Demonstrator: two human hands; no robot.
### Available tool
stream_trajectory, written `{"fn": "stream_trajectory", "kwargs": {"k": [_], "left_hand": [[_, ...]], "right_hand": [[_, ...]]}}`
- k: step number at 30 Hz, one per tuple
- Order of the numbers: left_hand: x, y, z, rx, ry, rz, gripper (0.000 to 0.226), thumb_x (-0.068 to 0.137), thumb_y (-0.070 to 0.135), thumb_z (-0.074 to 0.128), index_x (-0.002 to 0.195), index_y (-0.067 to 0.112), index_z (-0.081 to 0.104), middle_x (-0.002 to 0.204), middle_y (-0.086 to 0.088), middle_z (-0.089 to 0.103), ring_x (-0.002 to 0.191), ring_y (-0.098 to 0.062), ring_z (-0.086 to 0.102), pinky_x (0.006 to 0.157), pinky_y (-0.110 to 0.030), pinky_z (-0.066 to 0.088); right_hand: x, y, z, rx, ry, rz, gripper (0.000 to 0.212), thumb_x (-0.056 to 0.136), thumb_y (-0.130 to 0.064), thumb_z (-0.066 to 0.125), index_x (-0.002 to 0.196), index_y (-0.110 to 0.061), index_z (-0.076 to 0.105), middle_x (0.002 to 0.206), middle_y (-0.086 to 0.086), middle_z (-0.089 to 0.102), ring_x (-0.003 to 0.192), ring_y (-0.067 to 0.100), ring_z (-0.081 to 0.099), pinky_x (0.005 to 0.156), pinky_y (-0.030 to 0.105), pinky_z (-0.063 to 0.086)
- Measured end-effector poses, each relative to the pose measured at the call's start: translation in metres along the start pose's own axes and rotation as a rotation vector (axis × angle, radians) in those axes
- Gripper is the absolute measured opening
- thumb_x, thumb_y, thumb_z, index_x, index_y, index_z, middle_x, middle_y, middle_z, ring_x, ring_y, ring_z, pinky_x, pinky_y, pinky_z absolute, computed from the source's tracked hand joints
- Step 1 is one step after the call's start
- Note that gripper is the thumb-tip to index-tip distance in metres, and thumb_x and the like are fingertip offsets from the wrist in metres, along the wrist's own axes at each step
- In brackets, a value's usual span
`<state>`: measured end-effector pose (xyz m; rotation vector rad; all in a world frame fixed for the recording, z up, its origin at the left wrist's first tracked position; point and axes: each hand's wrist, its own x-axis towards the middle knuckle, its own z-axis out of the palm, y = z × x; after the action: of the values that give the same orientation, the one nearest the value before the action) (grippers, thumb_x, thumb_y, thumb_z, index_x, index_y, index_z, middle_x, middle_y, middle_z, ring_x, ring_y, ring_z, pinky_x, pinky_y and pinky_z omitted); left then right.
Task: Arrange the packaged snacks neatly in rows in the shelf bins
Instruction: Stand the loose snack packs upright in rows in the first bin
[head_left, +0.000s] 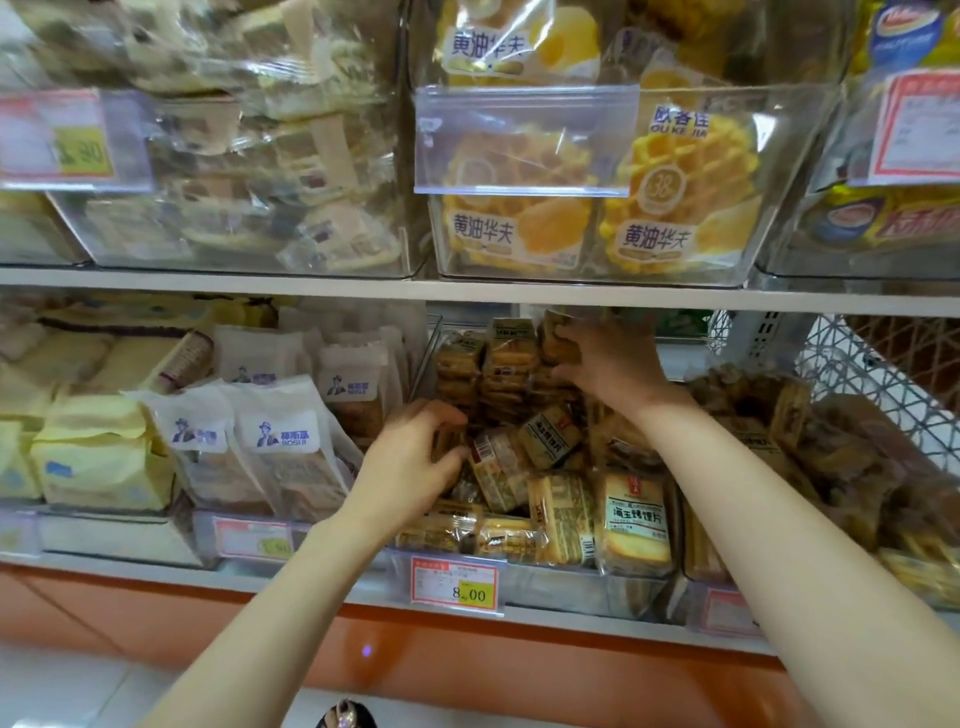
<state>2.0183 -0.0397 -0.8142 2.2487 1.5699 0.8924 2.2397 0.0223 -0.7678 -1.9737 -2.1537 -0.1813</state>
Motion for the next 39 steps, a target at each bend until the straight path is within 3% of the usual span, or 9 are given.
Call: {"fn": "stream_trajectory", "kwargs": {"k": [6,13,18,22,25,30,33,36,39], "left_hand": [[0.022,0.007,0.023,0.247,-0.222,0.014,0.062,0.081,0.045,0.064,0.133,0.019,0.041,0.134,-0.003,0.047,0.126,-0.023,0.035,0.100,-0.035,0.032],[0.033,0.010,0.023,0.265,-0.273,-0.017,0.053,0.074,0.046,0.070,0.117,0.021,0.052,0.127,-0.003,0.046,0.120,-0.024,0.036,0.098,-0.037,0.032],[0.027,0.011,0.013,-0.001,-0.237,-0.035,0.041,0.073,0.033,0.076,0.099,0.019,0.047,0.098,-0.002,0.058,0.091,-0.023,0.055,0.074,-0.034,0.045],[0.022,0.018,-0.004,-0.162,-0.022,-0.059,0.041,0.072,0.026,0.077,0.100,0.022,0.047,0.089,0.009,0.060,0.083,-0.012,0.059,0.072,-0.027,0.050],[0.023,0.023,-0.023,-0.450,0.095,-0.092,0.039,0.075,0.017,0.075,0.105,0.022,0.051,0.090,0.015,0.060,0.085,0.001,0.058,0.069,-0.007,0.045],[0.014,0.023,-0.024,-0.855,0.030,-0.096,0.033,0.076,0.007,0.070,0.104,0.020,0.059,0.101,-0.003,0.066,0.101,-0.020,0.063,0.077,-0.017,0.050],[0.014,0.020,-0.025,-0.844,-0.030,-0.079,0.045,0.069,0.026,0.078,0.109,0.026,0.057,0.106,0.001,0.066,0.105,-0.016,0.062,0.081,-0.020,0.050],[0.014,0.013,-0.029,-0.994,-0.293,-0.169,0.085,0.051,0.059,0.081,0.122,0.026,0.049,0.120,-0.005,0.062,0.110,-0.021,0.062,0.087,-0.032,0.053],[0.013,0.013,-0.029,-1.124,-0.454,-0.265,0.091,0.053,0.057,0.081,0.126,0.017,0.044,0.117,-0.015,0.065,0.106,-0.032,0.063,0.083,-0.032,0.055]], "right_hand": [[-0.025,0.014,-0.004,0.325,0.144,-0.001,0.038,0.090,-0.036,0.056,0.127,-0.027,0.056,0.127,0.003,0.060,0.122,0.026,0.051,0.109,0.051,0.028],[-0.065,0.028,-0.003,0.399,0.136,-0.109,0.027,0.092,-0.020,0.055,0.117,-0.024,0.062,0.118,-0.002,0.062,0.112,0.017,0.051,0.094,0.026,0.035],[-0.076,0.030,0.000,0.369,0.278,-0.216,0.024,0.089,-0.010,0.057,0.109,-0.018,0.068,0.114,-0.002,0.064,0.110,0.018,0.055,0.100,0.042,0.039],[-0.083,0.020,-0.008,0.547,0.262,-0.271,0.026,0.088,-0.008,0.060,0.110,-0.020,0.068,0.108,-0.006,0.063,0.093,-0.002,0.056,0.085,0.008,0.039],[-0.085,0.001,-0.012,0.784,0.153,-0.213,0.031,0.086,-0.015,0.065,0.115,-0.027,0.062,0.104,-0.015,0.061,0.090,-0.012,0.054,0.080,0.005,0.043],[-0.083,-0.017,-0.011,1.009,-0.131,-0.127,0.035,0.080,-0.028,0.071,0.111,-0.029,0.054,0.102,-0.015,0.064,0.093,0.000,0.061,0.079,0.015,0.047],[-0.082,-0.019,-0.009,0.952,-0.046,-0.156,0.028,0.081,-0.020,0.071,0.102,-0.029,0.056,0.102,-0.013,0.065,0.094,0.002,0.061,0.080,0.020,0.048],[-0.080,-0.014,-0.008,1.003,0.066,-0.241,0.038,0.081,0.000,0.065,0.104,-0.030,0.058,0.108,-0.007,0.064,0.098,0.003,0.060,0.083,0.019,0.049],[-0.079,-0.009,-0.008,1.029,0.113,-0.334,0.040,0.082,0.012,0.058,0.106,-0.020,0.062,0.119,0.001,0.058,0.112,0.001,0.053,0.089,0.012,0.045]]}}
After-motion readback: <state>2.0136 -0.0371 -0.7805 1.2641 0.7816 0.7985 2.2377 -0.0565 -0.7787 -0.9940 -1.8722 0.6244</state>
